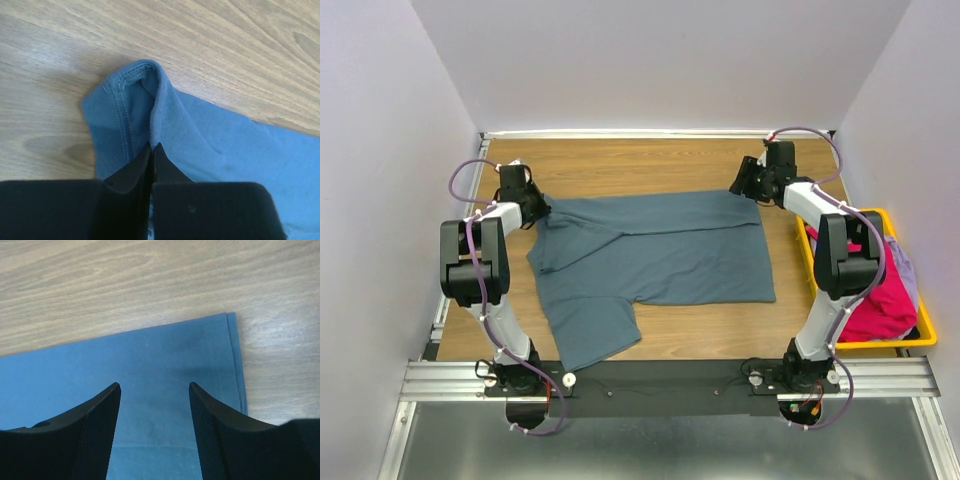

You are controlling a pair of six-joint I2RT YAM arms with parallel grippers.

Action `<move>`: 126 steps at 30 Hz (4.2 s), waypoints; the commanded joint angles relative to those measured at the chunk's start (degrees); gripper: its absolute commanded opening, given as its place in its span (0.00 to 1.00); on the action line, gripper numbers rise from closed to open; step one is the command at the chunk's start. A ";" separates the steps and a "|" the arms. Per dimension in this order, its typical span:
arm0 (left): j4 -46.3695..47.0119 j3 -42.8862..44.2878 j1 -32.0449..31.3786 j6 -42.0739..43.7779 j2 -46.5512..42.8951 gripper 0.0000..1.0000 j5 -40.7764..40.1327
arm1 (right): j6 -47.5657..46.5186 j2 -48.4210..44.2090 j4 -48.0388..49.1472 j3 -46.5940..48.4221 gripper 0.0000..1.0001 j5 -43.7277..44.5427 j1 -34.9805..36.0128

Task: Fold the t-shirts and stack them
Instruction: Fold the tshirt

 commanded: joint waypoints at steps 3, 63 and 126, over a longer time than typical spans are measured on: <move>2.03 -3.04 0.46 -1.57 -1.09 0.09 0.18 | 1.38 2.99 -3.08 1.67 0.64 -1.10 -0.45; 1.58 8.29 2.21 7.56 2.85 0.00 4.66 | -5.30 17.06 -4.40 18.81 0.02 -15.25 -11.43; 12.49 16.29 3.45 5.81 15.43 0.15 15.30 | 0.85 17.85 -5.28 15.65 0.37 -20.70 -12.40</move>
